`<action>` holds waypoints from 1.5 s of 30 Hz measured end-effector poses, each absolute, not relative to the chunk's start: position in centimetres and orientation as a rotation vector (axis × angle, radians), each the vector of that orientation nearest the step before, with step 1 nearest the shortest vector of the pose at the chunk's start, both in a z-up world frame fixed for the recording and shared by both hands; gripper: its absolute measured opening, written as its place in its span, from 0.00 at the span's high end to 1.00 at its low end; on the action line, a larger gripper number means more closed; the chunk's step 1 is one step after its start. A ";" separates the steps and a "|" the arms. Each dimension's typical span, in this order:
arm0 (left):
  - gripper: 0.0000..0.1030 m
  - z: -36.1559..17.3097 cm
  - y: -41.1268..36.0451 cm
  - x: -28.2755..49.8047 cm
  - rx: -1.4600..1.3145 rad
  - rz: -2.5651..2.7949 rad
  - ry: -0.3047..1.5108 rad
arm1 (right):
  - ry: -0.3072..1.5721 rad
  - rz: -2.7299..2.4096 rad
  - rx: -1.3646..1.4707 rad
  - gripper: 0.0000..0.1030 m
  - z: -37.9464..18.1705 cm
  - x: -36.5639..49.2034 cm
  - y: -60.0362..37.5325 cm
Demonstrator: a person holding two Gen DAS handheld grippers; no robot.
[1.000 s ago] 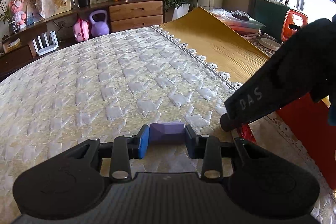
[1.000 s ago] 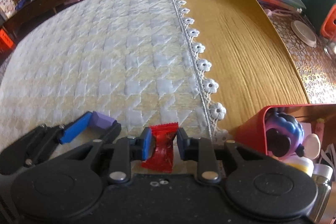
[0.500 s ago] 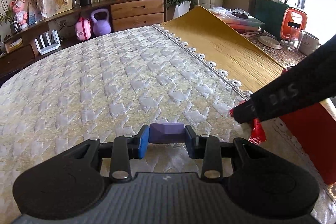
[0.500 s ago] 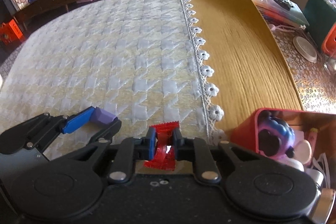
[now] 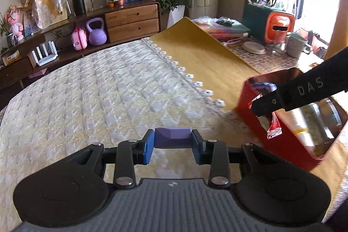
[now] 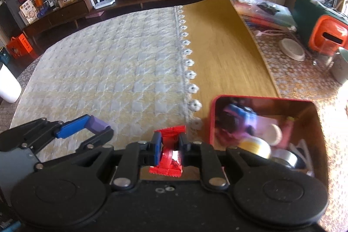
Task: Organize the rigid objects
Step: 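Carry the block and candy with both tools over the red box, then open both tools to drop the block and candy into the red box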
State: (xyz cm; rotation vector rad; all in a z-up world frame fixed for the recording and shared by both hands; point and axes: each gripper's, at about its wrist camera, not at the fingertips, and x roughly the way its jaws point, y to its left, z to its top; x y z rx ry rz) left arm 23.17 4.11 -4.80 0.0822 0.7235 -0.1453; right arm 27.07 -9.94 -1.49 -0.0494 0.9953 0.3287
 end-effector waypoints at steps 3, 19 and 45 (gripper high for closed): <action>0.66 -3.5 2.7 22.3 0.096 -0.157 0.726 | 0.981 0.314 -0.038 0.85 -0.5 26.1 -11.8; 0.66 0.3 -6.3 19.4 0.190 -0.289 0.706 | 0.911 0.239 0.049 0.85 2.2 22.9 -22.3; 0.66 -3.1 -14.8 28.6 0.201 -0.354 0.800 | 0.932 0.176 0.090 0.85 -1.3 29.7 -28.4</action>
